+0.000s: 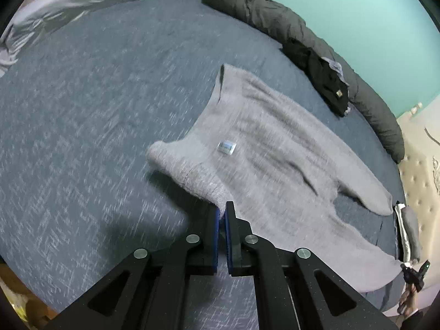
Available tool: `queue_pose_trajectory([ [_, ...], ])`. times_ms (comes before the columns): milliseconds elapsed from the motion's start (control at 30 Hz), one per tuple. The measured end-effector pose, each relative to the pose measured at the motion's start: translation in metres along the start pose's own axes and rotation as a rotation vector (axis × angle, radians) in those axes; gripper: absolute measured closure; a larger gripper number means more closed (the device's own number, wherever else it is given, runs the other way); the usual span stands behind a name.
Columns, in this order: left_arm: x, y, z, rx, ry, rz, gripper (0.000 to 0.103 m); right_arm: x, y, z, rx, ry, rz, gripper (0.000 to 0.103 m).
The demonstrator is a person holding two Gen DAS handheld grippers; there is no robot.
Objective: Fold clothes
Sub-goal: 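Grasp the sweatshirt hem with the left tool while the right tool grasps the sleeve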
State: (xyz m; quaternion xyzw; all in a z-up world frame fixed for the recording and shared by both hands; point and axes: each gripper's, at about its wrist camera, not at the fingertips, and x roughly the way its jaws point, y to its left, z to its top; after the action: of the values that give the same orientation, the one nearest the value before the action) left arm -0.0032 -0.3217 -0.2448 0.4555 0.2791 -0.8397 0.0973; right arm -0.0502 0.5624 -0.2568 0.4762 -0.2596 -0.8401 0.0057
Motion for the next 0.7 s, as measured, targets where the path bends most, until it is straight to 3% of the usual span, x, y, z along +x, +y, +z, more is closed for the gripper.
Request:
queue_pose_trajectory([
  [467,-0.012,-0.036,0.076,0.012,-0.057,-0.016,0.100,-0.006,0.037,0.082,-0.024,-0.061,0.002,0.097],
  [700,0.002,-0.064,0.125,0.062,-0.071,0.007,0.100,0.013,0.055,0.130,-0.036,-0.062,-0.024,0.097],
])
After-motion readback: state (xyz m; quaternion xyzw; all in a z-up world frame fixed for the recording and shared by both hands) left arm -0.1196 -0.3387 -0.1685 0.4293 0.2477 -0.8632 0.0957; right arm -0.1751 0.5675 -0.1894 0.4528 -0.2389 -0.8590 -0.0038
